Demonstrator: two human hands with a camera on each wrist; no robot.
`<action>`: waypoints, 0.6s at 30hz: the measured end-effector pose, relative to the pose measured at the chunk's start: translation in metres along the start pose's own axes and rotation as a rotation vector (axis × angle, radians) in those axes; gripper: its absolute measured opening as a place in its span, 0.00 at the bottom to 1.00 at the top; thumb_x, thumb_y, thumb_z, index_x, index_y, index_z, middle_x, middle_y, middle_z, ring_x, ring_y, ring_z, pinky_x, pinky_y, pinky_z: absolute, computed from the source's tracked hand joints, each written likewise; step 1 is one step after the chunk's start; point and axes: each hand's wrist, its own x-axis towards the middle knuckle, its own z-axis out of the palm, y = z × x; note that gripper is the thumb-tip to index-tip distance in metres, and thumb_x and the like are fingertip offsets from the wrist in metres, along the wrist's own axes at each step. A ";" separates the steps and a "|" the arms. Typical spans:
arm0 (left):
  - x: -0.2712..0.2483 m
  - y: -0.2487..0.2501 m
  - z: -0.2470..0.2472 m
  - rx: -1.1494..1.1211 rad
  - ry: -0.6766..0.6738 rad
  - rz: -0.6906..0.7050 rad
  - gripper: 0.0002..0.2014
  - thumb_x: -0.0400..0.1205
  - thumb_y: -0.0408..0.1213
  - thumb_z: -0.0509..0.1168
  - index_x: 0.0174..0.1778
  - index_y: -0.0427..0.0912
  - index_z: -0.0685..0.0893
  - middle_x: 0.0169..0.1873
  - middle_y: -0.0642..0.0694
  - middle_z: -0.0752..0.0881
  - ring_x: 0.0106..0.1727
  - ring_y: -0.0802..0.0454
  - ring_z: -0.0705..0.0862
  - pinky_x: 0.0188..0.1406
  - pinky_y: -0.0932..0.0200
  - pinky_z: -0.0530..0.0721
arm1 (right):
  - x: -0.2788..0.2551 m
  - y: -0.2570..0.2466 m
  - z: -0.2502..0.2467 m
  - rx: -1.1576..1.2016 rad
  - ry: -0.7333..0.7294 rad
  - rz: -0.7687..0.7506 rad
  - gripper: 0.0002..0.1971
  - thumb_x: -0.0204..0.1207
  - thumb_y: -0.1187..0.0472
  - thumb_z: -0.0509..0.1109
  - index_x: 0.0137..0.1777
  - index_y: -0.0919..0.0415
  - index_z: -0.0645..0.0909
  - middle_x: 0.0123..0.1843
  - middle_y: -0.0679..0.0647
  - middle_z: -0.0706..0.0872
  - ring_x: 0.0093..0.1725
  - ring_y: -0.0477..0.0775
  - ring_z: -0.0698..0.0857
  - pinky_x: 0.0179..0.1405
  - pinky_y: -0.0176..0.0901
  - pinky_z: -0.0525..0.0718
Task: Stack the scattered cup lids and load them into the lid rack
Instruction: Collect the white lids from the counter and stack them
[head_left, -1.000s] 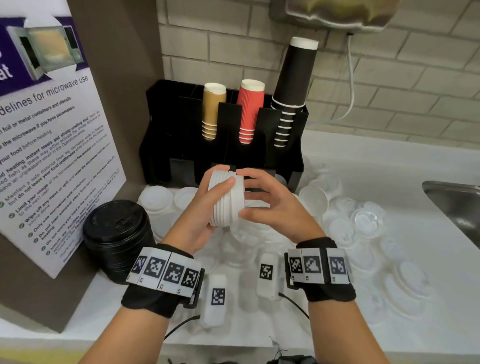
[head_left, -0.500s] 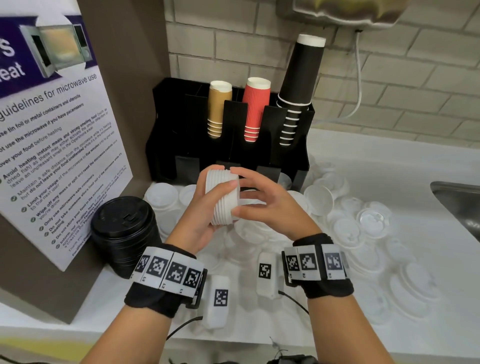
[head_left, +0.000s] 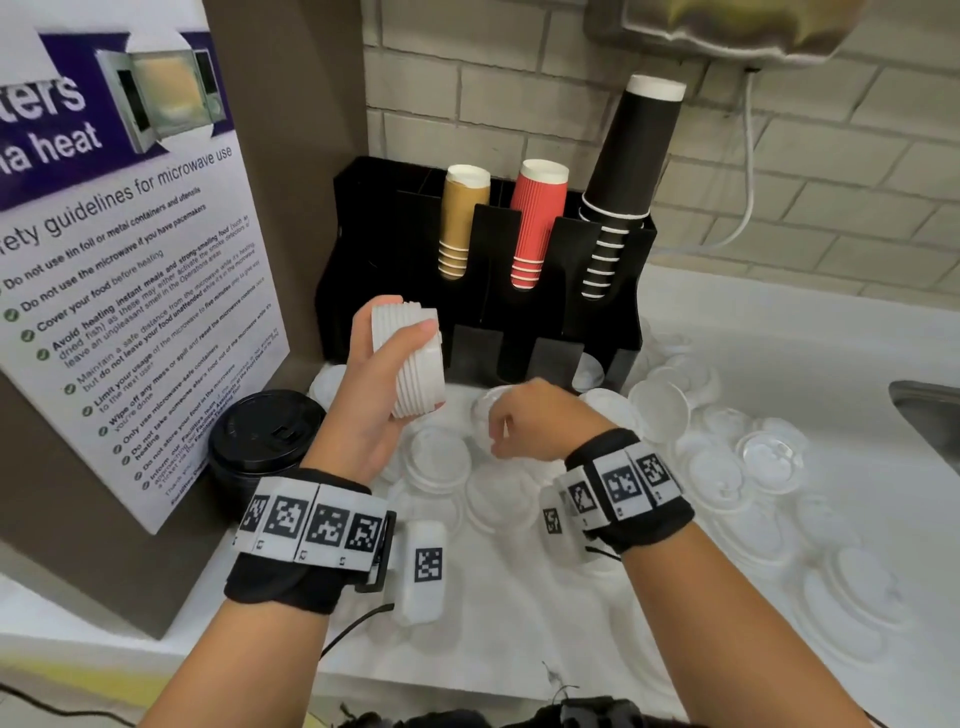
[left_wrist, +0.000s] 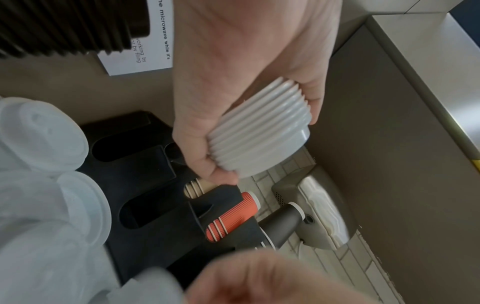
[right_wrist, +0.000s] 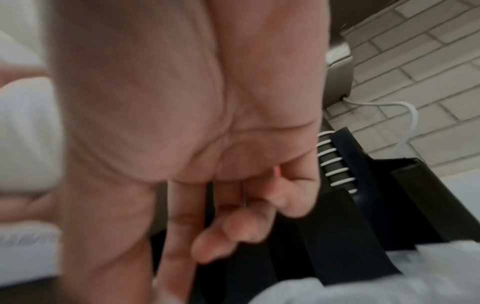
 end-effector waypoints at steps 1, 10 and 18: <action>0.001 0.001 -0.001 -0.006 0.001 0.002 0.21 0.69 0.48 0.71 0.58 0.64 0.77 0.54 0.52 0.81 0.52 0.50 0.82 0.34 0.54 0.85 | 0.002 0.000 -0.005 0.046 0.072 -0.002 0.08 0.73 0.52 0.74 0.50 0.53 0.87 0.45 0.46 0.81 0.51 0.53 0.84 0.54 0.50 0.84; 0.005 0.002 0.001 -0.007 -0.008 0.005 0.23 0.69 0.49 0.71 0.60 0.63 0.76 0.58 0.50 0.79 0.55 0.48 0.81 0.37 0.52 0.85 | -0.008 -0.012 0.028 -0.143 -0.228 0.040 0.39 0.62 0.48 0.83 0.72 0.53 0.72 0.63 0.51 0.78 0.60 0.55 0.80 0.55 0.46 0.80; 0.009 0.002 0.001 -0.005 -0.028 -0.005 0.23 0.69 0.49 0.71 0.61 0.62 0.76 0.59 0.49 0.79 0.57 0.46 0.81 0.41 0.48 0.86 | -0.004 0.000 0.031 0.057 -0.203 0.046 0.37 0.62 0.51 0.82 0.72 0.48 0.70 0.63 0.50 0.78 0.61 0.53 0.78 0.57 0.46 0.80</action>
